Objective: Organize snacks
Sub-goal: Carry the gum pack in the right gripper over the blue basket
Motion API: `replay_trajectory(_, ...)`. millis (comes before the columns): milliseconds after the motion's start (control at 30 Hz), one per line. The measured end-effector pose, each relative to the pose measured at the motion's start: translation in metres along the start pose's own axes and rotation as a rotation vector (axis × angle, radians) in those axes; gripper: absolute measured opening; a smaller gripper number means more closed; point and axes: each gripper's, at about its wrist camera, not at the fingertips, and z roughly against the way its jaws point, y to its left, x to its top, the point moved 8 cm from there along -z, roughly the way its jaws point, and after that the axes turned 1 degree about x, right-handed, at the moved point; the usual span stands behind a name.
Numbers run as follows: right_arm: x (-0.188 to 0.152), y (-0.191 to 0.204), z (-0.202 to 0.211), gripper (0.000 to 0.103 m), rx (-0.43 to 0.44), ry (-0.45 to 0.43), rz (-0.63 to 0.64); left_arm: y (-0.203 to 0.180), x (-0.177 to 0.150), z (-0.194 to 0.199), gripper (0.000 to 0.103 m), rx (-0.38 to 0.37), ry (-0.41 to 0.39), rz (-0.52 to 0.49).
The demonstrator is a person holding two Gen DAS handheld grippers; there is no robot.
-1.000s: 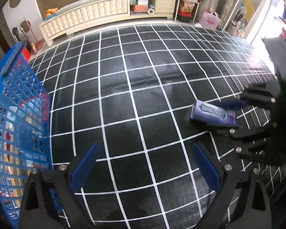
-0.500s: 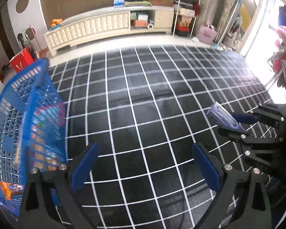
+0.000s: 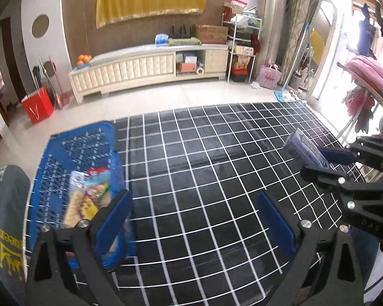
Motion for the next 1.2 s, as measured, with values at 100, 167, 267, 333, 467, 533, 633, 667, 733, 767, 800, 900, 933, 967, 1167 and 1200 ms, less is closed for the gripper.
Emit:
replay_trajectory(100, 0.008, 0.013, 0.002, 0.035, 0.015, -0.011, -0.009, 0.012, 0.001, 0.017, 0.103, 0.001, -0.032, 0.003)
replay_trajectory(167, 0.016, 0.026, 0.005, 0.035, 0.024, -0.023, -0.004, 0.025, 0.0, 0.028, 0.103, 0.024, -0.046, 0.008)
replay_trajectory(267, 0.029, 0.046, 0.007, 0.035, 0.045, -0.04, 0.015, 0.048, -0.002, 0.043, 0.103, 0.062, -0.063, 0.013)
replay_trajectory(333, 0.039, 0.059, 0.006, 0.035, 0.055, -0.051, 0.028, 0.063, -0.003, 0.051, 0.103, 0.074, -0.065, 0.024)
replay_trajectory(467, 0.06, 0.086, 0.001, 0.035, 0.087, -0.065, 0.056, 0.095, -0.004, 0.069, 0.103, 0.107, -0.085, 0.043)
replay_trajectory(533, 0.069, 0.097, -0.004, 0.035, 0.105, -0.068, 0.065, 0.11, -0.004, 0.075, 0.103, 0.12, -0.093, 0.06)
replay_trajectory(633, 0.083, 0.116, -0.016, 0.035, 0.127, -0.065, 0.08, 0.14, -0.006, 0.083, 0.103, 0.151, -0.093, 0.085)
replay_trajectory(667, 0.086, 0.121, -0.02, 0.035, 0.132, -0.061, 0.082, 0.146, -0.008, 0.084, 0.103, 0.159, -0.091, 0.094)
replay_trajectory(733, 0.091, 0.13, -0.029, 0.035, 0.148, -0.051, 0.084, 0.164, -0.009, 0.084, 0.103, 0.175, -0.085, 0.116)
replay_trajectory(767, 0.094, 0.134, -0.036, 0.035, 0.155, -0.041, 0.084, 0.173, -0.01, 0.083, 0.103, 0.182, -0.081, 0.126)
replay_trajectory(800, 0.097, 0.138, -0.044, 0.035, 0.163, -0.03, 0.083, 0.18, -0.011, 0.082, 0.103, 0.187, -0.076, 0.137)
replay_trajectory(900, 0.103, 0.149, -0.061, 0.035, 0.187, -0.002, 0.077, 0.207, -0.017, 0.074, 0.103, 0.201, -0.046, 0.178)
replay_trajectory(933, 0.105, 0.153, -0.068, 0.035, 0.19, 0.01, 0.078, 0.214, -0.02, 0.07, 0.103, 0.202, -0.036, 0.191)
replay_trajectory(967, 0.108, 0.157, -0.077, 0.035, 0.188, 0.022, 0.079, 0.218, -0.022, 0.067, 0.103, 0.2, -0.03, 0.199)
replay_trajectory(1167, 0.113, 0.171, -0.124, 0.035, 0.186, 0.102, 0.085, 0.257, -0.037, 0.036, 0.103, 0.2, 0.039, 0.245)
replay_trajectory(1200, 0.112, 0.173, -0.134, 0.035, 0.179, 0.122, 0.086, 0.262, -0.038, 0.03, 0.103, 0.195, 0.046, 0.251)
